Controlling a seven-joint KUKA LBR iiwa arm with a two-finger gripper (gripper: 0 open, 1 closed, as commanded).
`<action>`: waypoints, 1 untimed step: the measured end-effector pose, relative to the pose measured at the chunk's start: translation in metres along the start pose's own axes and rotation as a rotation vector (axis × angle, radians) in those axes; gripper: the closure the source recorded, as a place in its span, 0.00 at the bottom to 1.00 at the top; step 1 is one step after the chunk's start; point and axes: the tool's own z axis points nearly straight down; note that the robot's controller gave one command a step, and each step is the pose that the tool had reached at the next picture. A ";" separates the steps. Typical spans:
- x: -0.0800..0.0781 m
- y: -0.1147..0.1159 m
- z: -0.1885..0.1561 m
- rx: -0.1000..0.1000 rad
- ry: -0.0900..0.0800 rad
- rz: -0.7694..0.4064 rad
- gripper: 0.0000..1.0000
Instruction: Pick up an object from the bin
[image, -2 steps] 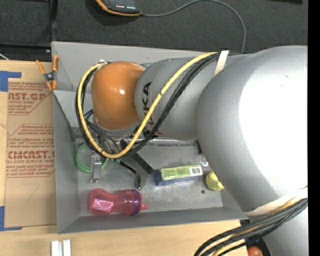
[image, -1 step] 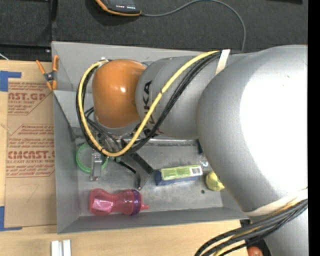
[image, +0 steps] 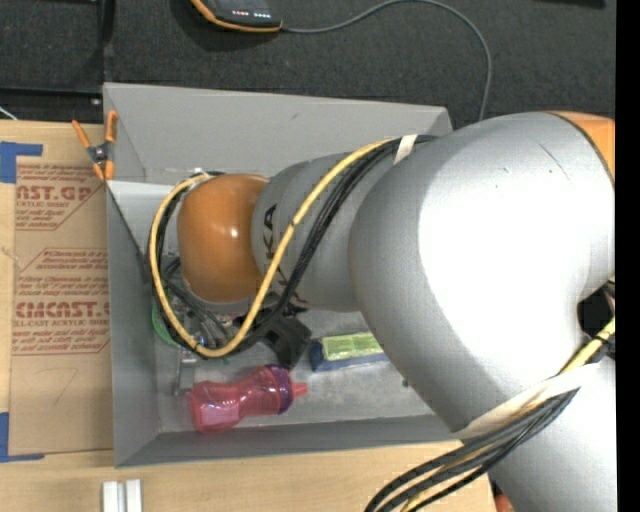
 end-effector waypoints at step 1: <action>0.009 0.005 -0.042 -0.005 -0.013 0.041 0.00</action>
Offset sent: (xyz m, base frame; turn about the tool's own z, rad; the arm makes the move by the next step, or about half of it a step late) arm -0.0041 0.0001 0.0095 0.0129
